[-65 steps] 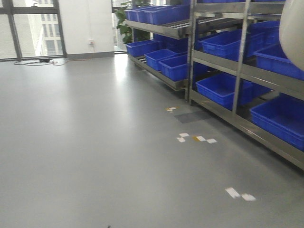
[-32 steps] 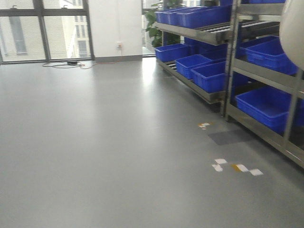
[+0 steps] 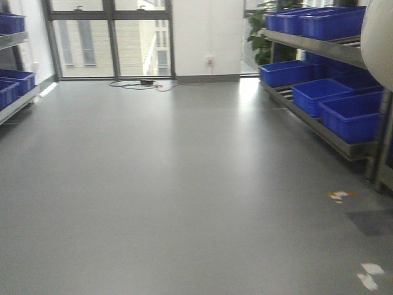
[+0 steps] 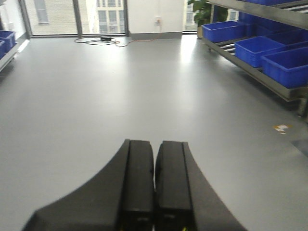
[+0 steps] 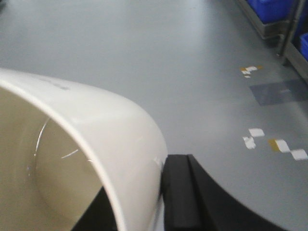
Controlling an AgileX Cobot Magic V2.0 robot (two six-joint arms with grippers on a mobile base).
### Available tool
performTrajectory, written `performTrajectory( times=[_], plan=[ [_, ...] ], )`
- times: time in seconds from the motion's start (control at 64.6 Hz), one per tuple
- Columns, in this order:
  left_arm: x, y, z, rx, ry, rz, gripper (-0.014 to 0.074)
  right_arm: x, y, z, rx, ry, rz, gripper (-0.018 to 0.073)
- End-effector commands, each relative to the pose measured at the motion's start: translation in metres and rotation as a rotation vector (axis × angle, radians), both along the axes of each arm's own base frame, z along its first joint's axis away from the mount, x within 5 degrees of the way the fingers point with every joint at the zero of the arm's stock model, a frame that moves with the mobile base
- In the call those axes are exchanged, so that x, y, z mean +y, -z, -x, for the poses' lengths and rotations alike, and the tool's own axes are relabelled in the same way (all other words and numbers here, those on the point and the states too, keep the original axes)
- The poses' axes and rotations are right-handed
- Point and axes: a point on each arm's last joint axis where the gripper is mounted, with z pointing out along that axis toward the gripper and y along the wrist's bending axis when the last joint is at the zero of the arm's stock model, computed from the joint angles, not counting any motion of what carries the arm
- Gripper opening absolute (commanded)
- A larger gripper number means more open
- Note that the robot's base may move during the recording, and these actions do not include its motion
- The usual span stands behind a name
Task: Move white bin to right shelf second layer
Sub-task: 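Drive past the blue-bin racks toward the windows, then turn the base and approach the roller shelf rack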
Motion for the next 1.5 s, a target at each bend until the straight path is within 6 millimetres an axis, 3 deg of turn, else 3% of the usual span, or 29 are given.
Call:
performTrajectory(
  times=[0.0, 1.486],
  plan=[
    [-0.0005, 0.0001, -0.0004, -0.076, 0.006, 0.02, 0.0085, -0.0006, -0.0177, -0.0023, -0.12, 0.005, -0.009, 0.0052],
    [-0.0005, 0.0001, -0.0004, -0.076, 0.006, 0.02, 0.0085, -0.0006, -0.0177, -0.0023, -0.119, 0.005, -0.009, 0.0052]
  ],
)
